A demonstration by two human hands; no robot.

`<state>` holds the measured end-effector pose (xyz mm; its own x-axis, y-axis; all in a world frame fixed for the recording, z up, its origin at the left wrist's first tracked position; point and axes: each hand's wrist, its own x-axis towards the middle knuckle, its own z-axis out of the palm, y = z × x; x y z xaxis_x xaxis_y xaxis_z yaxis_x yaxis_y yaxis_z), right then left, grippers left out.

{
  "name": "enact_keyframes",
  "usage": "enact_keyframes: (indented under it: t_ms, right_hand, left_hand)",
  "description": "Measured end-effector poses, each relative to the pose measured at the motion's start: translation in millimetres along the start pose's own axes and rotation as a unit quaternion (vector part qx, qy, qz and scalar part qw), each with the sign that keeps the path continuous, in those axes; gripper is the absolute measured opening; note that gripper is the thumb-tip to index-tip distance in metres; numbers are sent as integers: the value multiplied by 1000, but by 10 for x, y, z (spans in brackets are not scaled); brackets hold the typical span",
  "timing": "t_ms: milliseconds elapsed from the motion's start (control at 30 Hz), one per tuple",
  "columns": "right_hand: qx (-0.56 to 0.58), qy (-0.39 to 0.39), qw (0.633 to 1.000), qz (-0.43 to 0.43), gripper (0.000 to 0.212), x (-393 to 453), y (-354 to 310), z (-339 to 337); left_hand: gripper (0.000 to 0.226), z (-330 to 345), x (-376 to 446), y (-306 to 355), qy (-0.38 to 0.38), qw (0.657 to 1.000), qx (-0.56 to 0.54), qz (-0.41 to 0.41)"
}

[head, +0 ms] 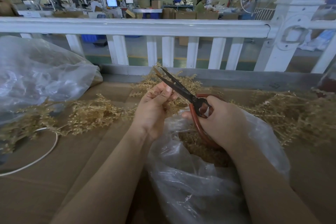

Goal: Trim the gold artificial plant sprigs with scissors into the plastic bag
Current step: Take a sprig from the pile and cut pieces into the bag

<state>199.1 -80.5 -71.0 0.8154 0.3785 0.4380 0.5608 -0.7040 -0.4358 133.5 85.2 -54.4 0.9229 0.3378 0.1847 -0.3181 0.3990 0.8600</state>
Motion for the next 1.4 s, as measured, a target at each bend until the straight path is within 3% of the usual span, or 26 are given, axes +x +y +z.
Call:
enact_keyframes:
  t_ms: [633, 1033, 1400]
  right_hand:
    - [15, 12, 1000, -12, 64, -8, 14, 11]
    - [66, 21, 997, -39, 62, -17, 6, 27]
    - [60, 16, 997, -41, 60, -5, 44, 55]
  left_hand:
    - [6, -61, 52, -55, -21, 993, 75, 93]
    - [16, -81, 71, -66, -97, 992, 7, 82]
    - [10, -63, 58, -63, -65, 996, -12, 54]
